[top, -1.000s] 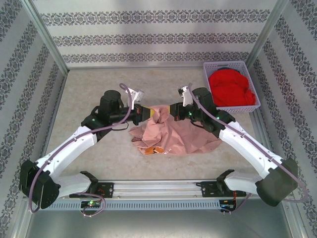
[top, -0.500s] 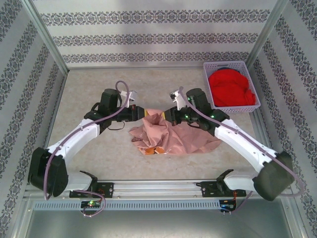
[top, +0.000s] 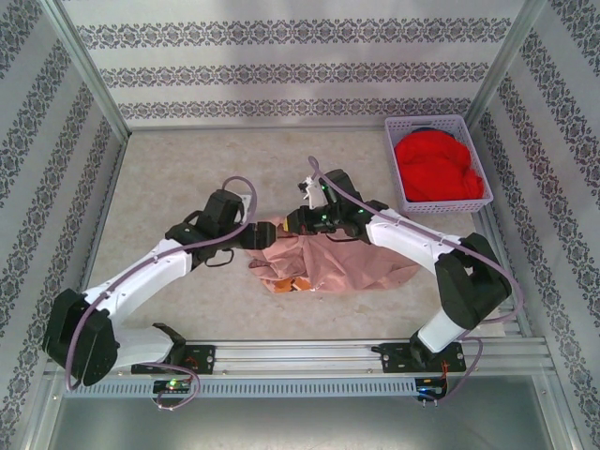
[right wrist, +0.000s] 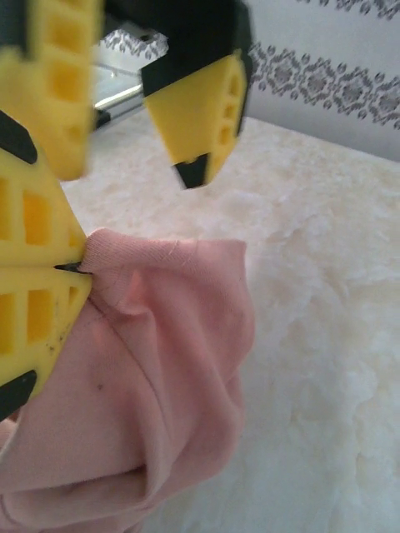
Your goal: Fold the inside-out t-shirt
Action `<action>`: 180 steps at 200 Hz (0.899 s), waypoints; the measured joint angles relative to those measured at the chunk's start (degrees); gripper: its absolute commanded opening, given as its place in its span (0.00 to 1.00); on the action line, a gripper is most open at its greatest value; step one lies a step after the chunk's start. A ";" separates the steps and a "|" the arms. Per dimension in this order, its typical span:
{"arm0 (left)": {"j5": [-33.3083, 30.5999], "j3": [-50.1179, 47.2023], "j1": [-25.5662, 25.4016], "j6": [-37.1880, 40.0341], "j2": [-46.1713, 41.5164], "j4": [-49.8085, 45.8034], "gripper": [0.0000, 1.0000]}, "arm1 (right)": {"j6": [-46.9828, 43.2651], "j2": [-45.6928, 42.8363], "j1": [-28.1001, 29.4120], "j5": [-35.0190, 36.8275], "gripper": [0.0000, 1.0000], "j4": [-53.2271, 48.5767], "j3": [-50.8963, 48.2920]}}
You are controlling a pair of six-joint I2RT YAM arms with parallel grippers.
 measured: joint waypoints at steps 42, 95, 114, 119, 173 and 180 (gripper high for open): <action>-4.68 1.05 -1.75 4.61 4.66 2.51 0.87 | 2.86 -0.37 -0.44 -2.40 0.00 2.01 0.61; -7.32 5.46 -1.75 8.22 10.84 8.72 0.73 | 4.39 -6.43 -3.50 -4.00 0.00 2.03 0.09; -7.32 6.95 -1.75 9.60 11.61 11.58 0.50 | 4.94 -8.37 -4.31 -4.66 0.00 2.27 -0.07; -7.26 7.28 -1.75 9.66 11.80 12.28 0.45 | 5.01 -8.70 -4.57 -4.79 0.00 2.29 -0.15; 12.22 7.67 -0.13 9.25 9.44 16.00 0.00 | 1.27 -13.55 -6.05 4.72 0.00 -4.15 -0.48; 16.13 7.61 0.61 7.61 8.39 16.61 0.00 | -0.11 -14.03 -6.03 7.13 0.02 -5.73 -0.15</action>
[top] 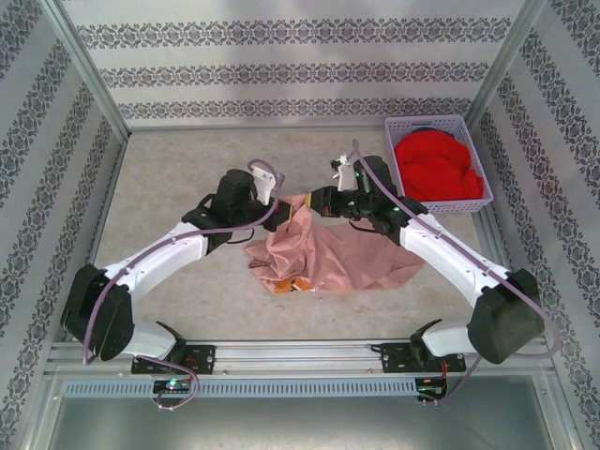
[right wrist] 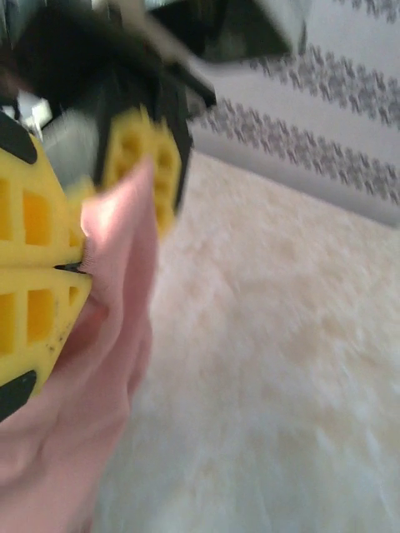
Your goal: Fold the inside-out t-shirt
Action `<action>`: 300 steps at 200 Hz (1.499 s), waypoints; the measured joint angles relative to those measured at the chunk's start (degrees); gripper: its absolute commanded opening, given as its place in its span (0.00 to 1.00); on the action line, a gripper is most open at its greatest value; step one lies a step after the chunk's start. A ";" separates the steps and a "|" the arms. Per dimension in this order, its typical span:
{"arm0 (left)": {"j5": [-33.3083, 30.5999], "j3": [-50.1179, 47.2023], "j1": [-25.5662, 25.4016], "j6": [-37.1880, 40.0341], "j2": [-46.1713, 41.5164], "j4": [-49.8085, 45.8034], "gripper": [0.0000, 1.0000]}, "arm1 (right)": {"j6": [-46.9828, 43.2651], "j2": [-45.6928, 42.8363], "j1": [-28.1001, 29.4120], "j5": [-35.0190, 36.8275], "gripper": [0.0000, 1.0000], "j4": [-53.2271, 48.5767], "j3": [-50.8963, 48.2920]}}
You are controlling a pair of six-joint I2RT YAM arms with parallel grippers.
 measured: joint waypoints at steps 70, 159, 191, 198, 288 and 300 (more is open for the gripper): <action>19.50 -2.49 5.01 -21.35 -5.27 10.43 0.00 | -12.79 -5.42 1.11 8.87 0.34 -10.62 3.08; 18.80 -2.73 5.16 -25.09 -5.20 10.58 0.00 | -15.34 -8.13 13.66 10.40 0.37 -8.61 -2.73; 18.58 -2.73 5.16 -25.07 -5.29 10.12 0.00 | -14.93 -1.53 13.66 14.10 0.35 -8.15 -2.25; 18.51 -2.73 5.16 -25.07 -5.35 9.94 0.00 | -14.73 -0.57 13.66 14.82 0.31 -7.78 -2.10; 11.17 -5.03 7.63 -23.98 -9.73 6.62 0.00 | -14.19 -4.76 8.57 6.99 0.00 -1.31 -4.57; 9.51 -5.55 8.28 -23.10 -10.01 5.66 0.01 | -14.36 -7.06 6.62 3.08 0.00 -0.55 -5.33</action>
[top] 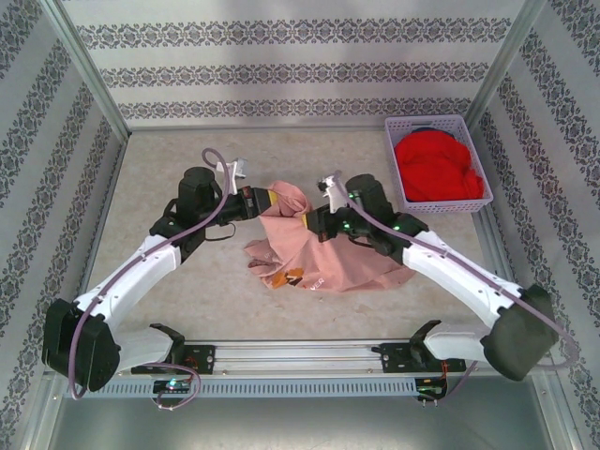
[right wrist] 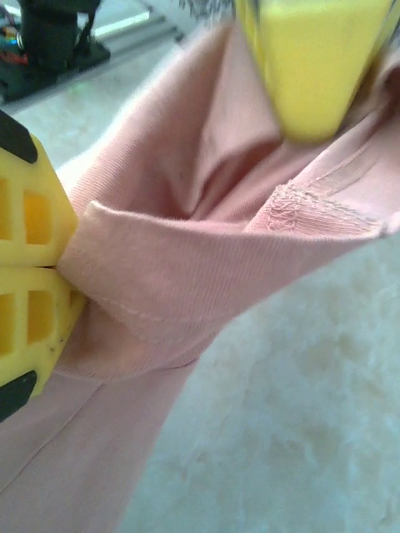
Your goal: Fold the inside-out t-shirt
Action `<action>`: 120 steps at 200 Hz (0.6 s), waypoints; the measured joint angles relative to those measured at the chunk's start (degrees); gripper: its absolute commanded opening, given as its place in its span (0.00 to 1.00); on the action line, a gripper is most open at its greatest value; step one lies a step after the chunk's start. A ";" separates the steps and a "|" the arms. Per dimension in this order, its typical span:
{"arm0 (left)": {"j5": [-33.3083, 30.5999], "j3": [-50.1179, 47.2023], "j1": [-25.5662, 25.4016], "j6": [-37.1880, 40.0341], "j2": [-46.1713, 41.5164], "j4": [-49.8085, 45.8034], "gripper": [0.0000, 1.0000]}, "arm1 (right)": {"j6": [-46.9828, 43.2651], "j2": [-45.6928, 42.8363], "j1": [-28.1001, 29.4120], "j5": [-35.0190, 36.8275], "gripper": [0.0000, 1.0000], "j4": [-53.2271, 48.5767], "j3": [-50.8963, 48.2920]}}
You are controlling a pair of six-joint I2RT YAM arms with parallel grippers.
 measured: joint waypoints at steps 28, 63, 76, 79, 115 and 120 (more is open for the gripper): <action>-2.75 -0.83 0.35 2.51 0.00 -2.47 0.16 | -0.50 -4.37 -2.95 -8.07 0.00 2.69 -1.84; -2.86 -1.14 0.35 6.71 0.00 -5.07 0.47 | -1.99 -4.76 -3.26 -14.38 0.00 4.22 -2.73; -2.91 -1.14 0.35 8.59 -0.02 -6.45 0.53 | -2.51 -4.50 -3.28 -15.80 0.00 4.24 -2.73; -2.86 -1.14 0.35 8.90 0.00 -6.91 0.54 | -2.60 -4.46 -3.28 -16.06 0.00 4.24 -2.73; -3.96 1.44 -0.31 15.76 0.00 -14.58 0.71 | -4.52 -3.72 -3.28 -17.31 0.00 3.74 -2.73; -4.35 1.92 -0.61 16.59 -0.04 -15.41 0.73 | -4.85 -3.63 -3.28 -17.29 0.00 3.52 -2.73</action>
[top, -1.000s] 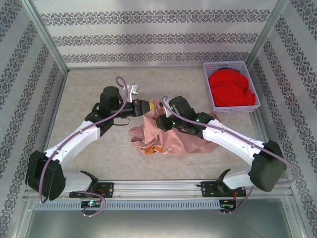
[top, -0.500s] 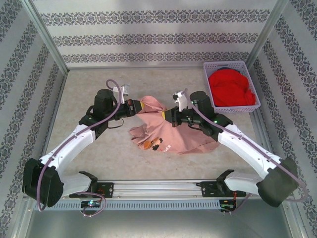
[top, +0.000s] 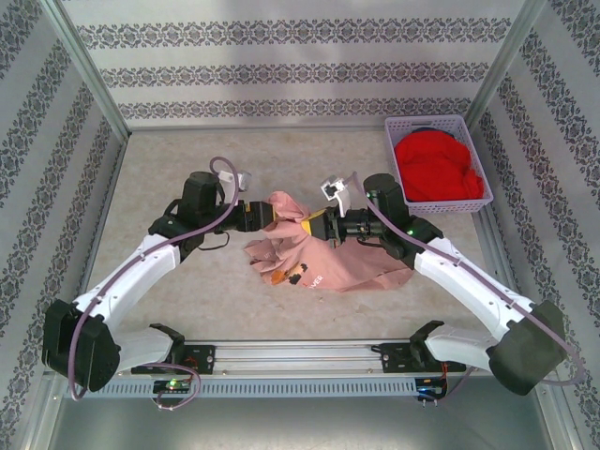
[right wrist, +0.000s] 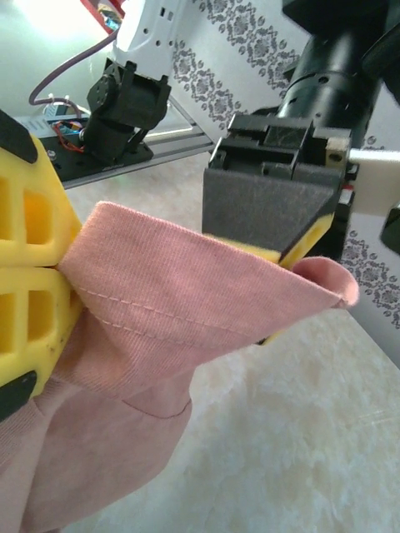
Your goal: Fold the inside-out t-shirt
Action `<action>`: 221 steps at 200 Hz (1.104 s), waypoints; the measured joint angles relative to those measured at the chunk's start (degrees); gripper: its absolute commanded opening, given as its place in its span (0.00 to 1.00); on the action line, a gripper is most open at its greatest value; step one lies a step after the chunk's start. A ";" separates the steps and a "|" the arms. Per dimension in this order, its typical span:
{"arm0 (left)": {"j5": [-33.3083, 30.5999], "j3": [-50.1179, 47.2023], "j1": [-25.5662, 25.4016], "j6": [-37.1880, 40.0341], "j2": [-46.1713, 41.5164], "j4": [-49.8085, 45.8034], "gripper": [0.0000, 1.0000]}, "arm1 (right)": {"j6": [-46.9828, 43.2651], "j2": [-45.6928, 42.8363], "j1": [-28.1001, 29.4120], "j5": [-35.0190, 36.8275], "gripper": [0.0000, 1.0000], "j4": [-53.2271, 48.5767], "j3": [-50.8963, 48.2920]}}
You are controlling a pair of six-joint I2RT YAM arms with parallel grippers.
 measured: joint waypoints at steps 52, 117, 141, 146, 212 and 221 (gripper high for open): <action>-3.41 2.05 -1.36 5.84 -4.44 -6.03 0.91 | -2.01 1.51 -0.37 0.22 0.00 -2.21 0.28; 0.31 8.68 -1.36 12.57 1.81 -7.91 0.79 | -4.15 1.99 -0.74 -0.07 0.00 -4.52 1.36; 4.68 8.72 -1.36 13.79 3.56 -8.04 0.57 | -4.63 1.99 -1.09 -0.17 0.00 -4.94 1.81; 5.55 8.81 -1.36 13.64 4.02 -8.04 0.50 | -4.66 1.99 -1.11 -0.22 0.00 -4.94 1.81; 8.07 10.27 -1.42 9.79 7.89 -6.64 0.00 | 0.83 2.21 -3.82 -0.26 0.06 -8.28 6.01; 7.85 9.94 -1.40 8.63 7.10 -5.38 0.00 | 3.30 2.21 -4.76 -0.66 0.10 -7.61 6.03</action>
